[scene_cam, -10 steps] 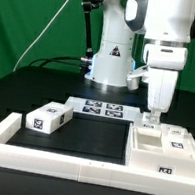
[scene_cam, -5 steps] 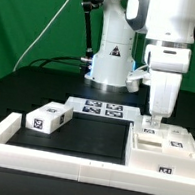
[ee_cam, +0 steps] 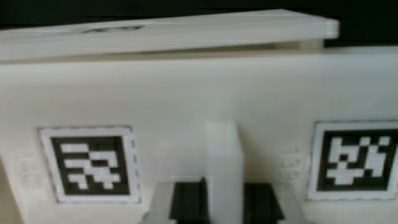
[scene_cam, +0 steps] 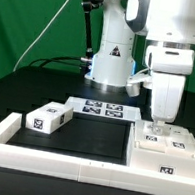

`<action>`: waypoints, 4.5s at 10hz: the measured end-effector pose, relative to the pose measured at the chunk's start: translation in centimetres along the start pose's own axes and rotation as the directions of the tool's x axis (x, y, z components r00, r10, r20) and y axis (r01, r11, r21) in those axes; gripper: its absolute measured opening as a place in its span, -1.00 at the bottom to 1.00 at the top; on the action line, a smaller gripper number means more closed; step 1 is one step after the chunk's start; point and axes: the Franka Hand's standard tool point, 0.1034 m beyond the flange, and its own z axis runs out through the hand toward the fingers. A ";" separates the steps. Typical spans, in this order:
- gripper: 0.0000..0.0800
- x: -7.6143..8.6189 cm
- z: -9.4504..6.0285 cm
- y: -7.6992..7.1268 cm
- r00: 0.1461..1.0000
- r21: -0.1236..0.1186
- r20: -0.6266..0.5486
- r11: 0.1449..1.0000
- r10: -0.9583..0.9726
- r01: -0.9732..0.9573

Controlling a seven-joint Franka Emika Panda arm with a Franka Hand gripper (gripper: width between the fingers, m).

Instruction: Assemble cabinet

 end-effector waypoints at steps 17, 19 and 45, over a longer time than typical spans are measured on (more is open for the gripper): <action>0.87 0.5 -1.4 2.8 1.000 -0.031 -0.001 0.999 0.029 -0.029; 0.96 1.4 -2.2 0.7 0.994 -0.071 -0.026 0.992 0.103 -0.105; 0.99 -0.1 0.2 -6.6 0.197 0.060 -0.110 0.205 0.974 -0.977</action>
Offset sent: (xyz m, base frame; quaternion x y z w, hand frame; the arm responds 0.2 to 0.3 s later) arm 0.0284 0.0048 -0.0129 0.0136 0.0324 -0.0270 0.9990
